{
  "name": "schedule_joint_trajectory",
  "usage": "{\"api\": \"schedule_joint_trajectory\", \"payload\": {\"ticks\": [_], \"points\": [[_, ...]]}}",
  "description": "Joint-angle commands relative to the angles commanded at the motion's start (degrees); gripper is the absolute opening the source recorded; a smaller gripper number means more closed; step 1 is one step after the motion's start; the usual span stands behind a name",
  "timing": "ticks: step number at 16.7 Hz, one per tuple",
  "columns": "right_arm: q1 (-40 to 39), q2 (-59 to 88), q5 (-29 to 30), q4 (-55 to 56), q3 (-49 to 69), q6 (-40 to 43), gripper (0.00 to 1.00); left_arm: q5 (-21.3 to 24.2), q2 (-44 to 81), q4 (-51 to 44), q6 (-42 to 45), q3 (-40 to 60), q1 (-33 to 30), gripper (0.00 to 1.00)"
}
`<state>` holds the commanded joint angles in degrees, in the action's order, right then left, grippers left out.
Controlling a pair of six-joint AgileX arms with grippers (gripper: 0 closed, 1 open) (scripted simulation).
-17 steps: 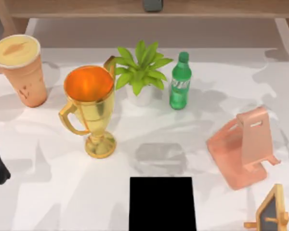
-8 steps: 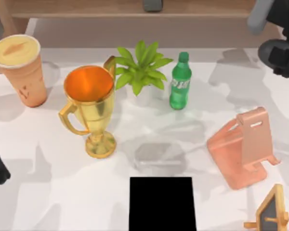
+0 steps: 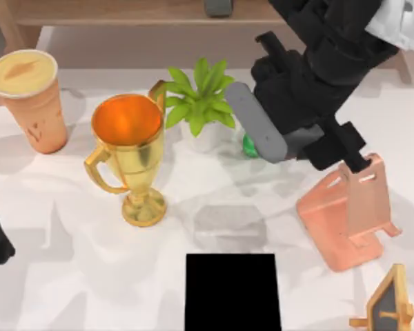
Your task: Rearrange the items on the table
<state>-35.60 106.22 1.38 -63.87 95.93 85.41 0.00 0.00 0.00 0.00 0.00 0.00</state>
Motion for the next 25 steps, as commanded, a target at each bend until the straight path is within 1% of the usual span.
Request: {"api": "schedule_joint_trajectory", "payload": {"ticks": [3,5,7,9,11,25], "points": [[-7.5,3.5,-0.6,2.5,-5.0,15.6,0.00,0.0,0.0,0.0,0.0,0.0,0.0,1.00],[-11.7,5.9,-1.1,4.3,-8.3,24.6,0.00,0.0,0.0,0.0,0.0,0.0,0.0,1.00],[-15.1,7.9,-1.5,6.1,-11.3,31.5,0.00,0.0,0.0,0.0,0.0,0.0,0.0,1.00],[-17.4,9.5,-1.8,7.4,-13.5,35.9,0.00,0.0,0.0,0.0,0.0,0.0,0.0,1.00],[-18.6,10.3,-2.0,8.0,-14.6,37.9,0.00,0.0,0.0,0.0,0.0,0.0,0.0,1.00],[-18.6,11.1,-2.0,10.1,-15.9,38.0,0.00,0.0,0.0,0.0,0.0,0.0,0.0,1.00]]}}
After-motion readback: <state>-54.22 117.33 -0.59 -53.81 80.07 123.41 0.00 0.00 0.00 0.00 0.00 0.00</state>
